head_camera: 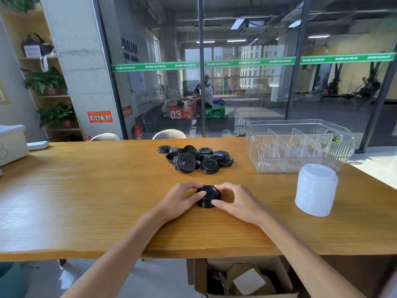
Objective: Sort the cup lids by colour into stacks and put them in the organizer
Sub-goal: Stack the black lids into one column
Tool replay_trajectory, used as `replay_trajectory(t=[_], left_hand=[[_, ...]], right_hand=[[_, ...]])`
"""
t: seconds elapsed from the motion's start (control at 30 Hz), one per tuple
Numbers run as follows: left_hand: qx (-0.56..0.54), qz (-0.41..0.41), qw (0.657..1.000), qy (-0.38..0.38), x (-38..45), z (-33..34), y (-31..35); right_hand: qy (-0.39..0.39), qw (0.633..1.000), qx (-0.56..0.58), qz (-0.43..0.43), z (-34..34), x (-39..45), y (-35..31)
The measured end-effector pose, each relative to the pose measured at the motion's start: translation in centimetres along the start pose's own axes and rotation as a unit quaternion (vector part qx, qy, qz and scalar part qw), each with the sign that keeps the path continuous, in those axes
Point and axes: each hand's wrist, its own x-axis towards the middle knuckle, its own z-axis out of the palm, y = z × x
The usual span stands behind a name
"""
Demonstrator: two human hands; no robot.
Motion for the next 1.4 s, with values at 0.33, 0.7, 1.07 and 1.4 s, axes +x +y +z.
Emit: replay_trajectory(t=[0.33, 0.7, 1.07, 1.4], left_hand=[[0.000, -0.002, 1.000, 0.006, -0.1, 0.1, -0.1], [0.016, -0.017, 1.000, -0.009, -0.5, -0.1, 0.3], [-0.009, -0.022, 1.000, 0.000, -0.4, 0.2, -0.4], [0.018, -0.013, 1.000, -0.010, 0.1, 0.4, -0.9]], right_hand=[[0.018, 1.000, 0.006, 0.010, 0.2, 0.4, 0.3], [0.009, 0.999, 0.048, 0.019, 0.1, 0.5, 0.5], [0.104, 0.989, 0.041, 0.097, -0.3, 8.2, 1.4], [0.116, 0.981, -0.088, 0.129, 2.1, 13.7, 2.6]])
